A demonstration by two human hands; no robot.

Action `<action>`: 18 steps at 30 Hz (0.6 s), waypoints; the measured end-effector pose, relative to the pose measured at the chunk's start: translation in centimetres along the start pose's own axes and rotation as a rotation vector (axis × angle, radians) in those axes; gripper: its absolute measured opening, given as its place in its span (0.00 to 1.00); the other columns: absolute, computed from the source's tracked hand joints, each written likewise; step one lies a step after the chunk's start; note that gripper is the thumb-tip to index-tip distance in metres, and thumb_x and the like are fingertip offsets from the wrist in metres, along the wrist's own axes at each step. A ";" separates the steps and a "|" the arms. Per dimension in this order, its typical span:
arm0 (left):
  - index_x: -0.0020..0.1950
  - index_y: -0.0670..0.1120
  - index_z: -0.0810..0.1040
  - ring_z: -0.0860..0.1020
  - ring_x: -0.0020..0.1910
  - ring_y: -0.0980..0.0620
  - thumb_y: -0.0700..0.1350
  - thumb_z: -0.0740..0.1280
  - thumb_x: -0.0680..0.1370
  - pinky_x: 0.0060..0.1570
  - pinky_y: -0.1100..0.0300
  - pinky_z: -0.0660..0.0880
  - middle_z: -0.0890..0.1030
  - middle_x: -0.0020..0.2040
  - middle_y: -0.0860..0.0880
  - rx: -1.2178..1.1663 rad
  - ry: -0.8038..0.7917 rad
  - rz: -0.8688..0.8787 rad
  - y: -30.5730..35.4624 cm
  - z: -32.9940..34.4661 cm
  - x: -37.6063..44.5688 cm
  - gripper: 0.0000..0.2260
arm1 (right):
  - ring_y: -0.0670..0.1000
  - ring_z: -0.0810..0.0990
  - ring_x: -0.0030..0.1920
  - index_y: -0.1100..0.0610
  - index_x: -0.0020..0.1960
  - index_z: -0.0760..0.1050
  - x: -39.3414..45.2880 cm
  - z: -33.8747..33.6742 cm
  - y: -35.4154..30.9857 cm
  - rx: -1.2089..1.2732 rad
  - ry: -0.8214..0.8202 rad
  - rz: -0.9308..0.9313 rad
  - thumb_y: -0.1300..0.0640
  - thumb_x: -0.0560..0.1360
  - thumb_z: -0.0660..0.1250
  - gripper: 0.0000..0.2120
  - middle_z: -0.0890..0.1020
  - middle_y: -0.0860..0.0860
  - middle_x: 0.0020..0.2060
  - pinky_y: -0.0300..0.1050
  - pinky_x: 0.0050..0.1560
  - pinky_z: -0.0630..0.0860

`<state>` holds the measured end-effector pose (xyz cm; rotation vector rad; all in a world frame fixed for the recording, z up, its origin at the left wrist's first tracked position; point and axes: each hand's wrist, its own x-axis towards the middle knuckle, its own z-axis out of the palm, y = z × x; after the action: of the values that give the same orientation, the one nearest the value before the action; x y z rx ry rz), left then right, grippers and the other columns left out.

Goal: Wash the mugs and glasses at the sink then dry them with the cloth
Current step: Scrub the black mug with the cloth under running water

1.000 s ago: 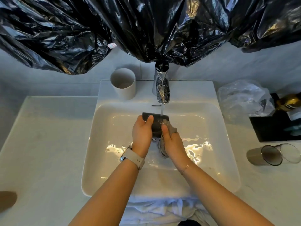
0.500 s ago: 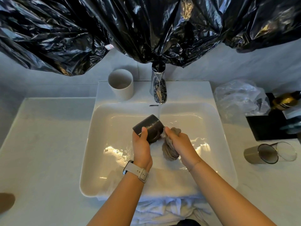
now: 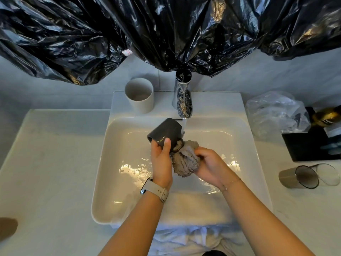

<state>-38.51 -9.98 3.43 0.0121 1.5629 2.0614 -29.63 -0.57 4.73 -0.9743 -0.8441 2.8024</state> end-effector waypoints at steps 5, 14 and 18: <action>0.64 0.52 0.74 0.82 0.56 0.55 0.39 0.62 0.83 0.49 0.65 0.78 0.84 0.55 0.53 0.000 -0.047 0.042 -0.1 0.3 -0.1 0.13 | 0.60 0.80 0.60 0.66 0.61 0.77 1.2 0.0 0.0 -0.325 0.120 -0.064 0.63 0.78 0.64 0.13 0.82 0.62 0.56 0.57 0.64 0.75; 0.65 0.52 0.72 0.81 0.57 0.57 0.38 0.62 0.82 0.49 0.65 0.78 0.82 0.57 0.51 0.032 -0.039 -0.015 -0.5 1.2 0.8 0.14 | 0.56 0.82 0.55 0.59 0.57 0.81 3.3 1.0 0.4 -0.203 0.194 -0.168 0.49 0.76 0.67 0.16 0.84 0.59 0.53 0.52 0.57 0.79; 0.69 0.46 0.71 0.80 0.60 0.50 0.38 0.62 0.82 0.57 0.57 0.78 0.80 0.61 0.44 0.063 0.015 -0.063 -0.9 1.3 1.0 0.15 | 0.51 0.84 0.48 0.55 0.51 0.79 4.2 1.7 0.6 -0.485 0.367 -0.203 0.47 0.80 0.62 0.12 0.85 0.55 0.46 0.46 0.48 0.81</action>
<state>-38.57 -8.21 2.72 -0.0293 1.6164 1.9683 -33.87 -0.92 3.20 -1.3157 -1.4931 2.1887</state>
